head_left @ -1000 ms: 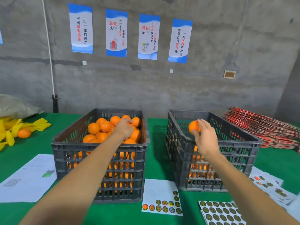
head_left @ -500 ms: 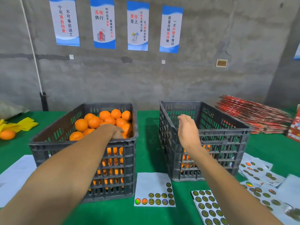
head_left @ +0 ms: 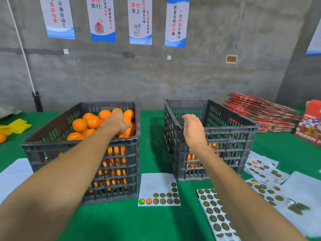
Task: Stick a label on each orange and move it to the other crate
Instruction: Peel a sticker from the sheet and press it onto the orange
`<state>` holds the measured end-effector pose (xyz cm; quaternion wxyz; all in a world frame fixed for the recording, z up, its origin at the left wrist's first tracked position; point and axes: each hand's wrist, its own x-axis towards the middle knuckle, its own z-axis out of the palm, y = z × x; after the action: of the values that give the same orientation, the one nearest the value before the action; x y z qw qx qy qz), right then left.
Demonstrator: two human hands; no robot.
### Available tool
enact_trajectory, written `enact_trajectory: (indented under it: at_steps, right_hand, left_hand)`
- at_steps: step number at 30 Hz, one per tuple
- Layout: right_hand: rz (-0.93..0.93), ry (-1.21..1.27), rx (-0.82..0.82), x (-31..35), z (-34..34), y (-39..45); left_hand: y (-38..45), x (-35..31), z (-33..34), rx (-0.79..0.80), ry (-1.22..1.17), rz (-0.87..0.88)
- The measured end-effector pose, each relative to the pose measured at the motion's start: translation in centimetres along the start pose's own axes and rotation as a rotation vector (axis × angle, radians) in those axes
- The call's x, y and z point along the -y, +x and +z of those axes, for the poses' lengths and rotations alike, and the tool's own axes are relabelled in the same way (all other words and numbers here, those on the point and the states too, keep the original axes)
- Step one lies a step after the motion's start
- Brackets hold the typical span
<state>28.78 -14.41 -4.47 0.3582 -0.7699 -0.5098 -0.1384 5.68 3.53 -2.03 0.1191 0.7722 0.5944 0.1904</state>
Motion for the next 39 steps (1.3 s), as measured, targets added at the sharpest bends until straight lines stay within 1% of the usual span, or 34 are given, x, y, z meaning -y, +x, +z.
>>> enact_trajectory:
  at_steps: [2,3,4,6,8,9,11,12,13,14,16,17,20,22,24,28,32,37,39]
  right_hand:
    - [0.006,-0.003,-0.004,0.1,0.0,0.0]
    - [-0.009,-0.012,-0.013,0.2,0.0,-0.2]
    - [-0.044,-0.024,-0.023,0.3,0.1,-0.5]
    - [-0.135,-0.018,-0.044,0.6,0.2,-1.7]
    - [-0.229,-0.047,-0.099,0.5,1.1,-3.6]
    - [-0.269,-0.036,-0.148,0.4,1.7,-4.8]
    - [-0.363,0.018,-0.223,0.0,3.2,-7.4]
    - [-0.406,0.05,-0.209,-0.2,4.0,-8.8]
    - [-0.43,0.088,-0.138,-0.5,4.9,-10.3]
    - [-0.41,0.115,-0.015,-0.8,5.7,-11.8]
    - [-0.273,0.108,0.265,-1.6,7.5,-14.2]
    - [-0.215,0.095,0.367,-2.2,8.5,-15.2]
    - [-0.128,0.138,0.554,-3.1,10.8,-17.7]
    - [-0.055,0.216,0.577,-3.2,12.1,-19.1]
    - [0.018,0.263,0.548,-3.5,13.0,-19.8]
    - [0.042,0.323,0.571,-3.8,13.3,-19.7]
    - [0.066,0.329,0.542,-3.9,13.8,-19.5]
    - [0.263,0.523,0.559,-3.5,14.3,-19.0]
    - [0.31,0.567,0.573,-3.4,14.3,-18.8]
  left_hand:
    - [-1.7,-1.5,-0.4,-0.228,-0.119,0.101]
    - [-2.8,-2.0,-0.6,-0.296,-0.201,0.155]
    - [-3.7,-2.7,-0.6,-0.305,-0.28,0.208]
    - [-5.2,-3.7,-0.1,-0.206,-0.378,0.305]
    - [-6.8,-4.3,0.5,-0.069,-0.371,0.391]
    - [-7.3,-4.4,0.9,-0.024,-0.312,0.425]
    - [-7.9,-4.6,1.7,-0.021,-0.095,0.483]
    - [-8.0,-4.6,1.8,-0.029,-0.009,0.502]
    - [-8.2,-4.6,1.9,-0.026,0.034,0.506]
    - [-8.2,-4.5,1.8,-0.011,0.041,0.506]
    - [-8.2,-4.4,1.7,0.028,0.027,0.507]
    - [-8.2,-4.3,1.6,0.041,0.026,0.511]
    - [-8.3,-4.1,1.5,0.058,0.022,0.52]
    - [-8.4,-4.0,1.6,0.052,0.01,0.529]
    - [-8.4,-4.1,1.8,0.042,0.0,0.533]
    - [-8.5,-4.2,1.8,0.04,0.01,0.527]
    - [-8.8,-4.2,1.6,0.027,0.01,0.527]
    - [-9.0,-4.3,1.4,0.039,0.01,0.516]
    - [-9.2,-4.3,1.3,0.037,0.005,0.521]
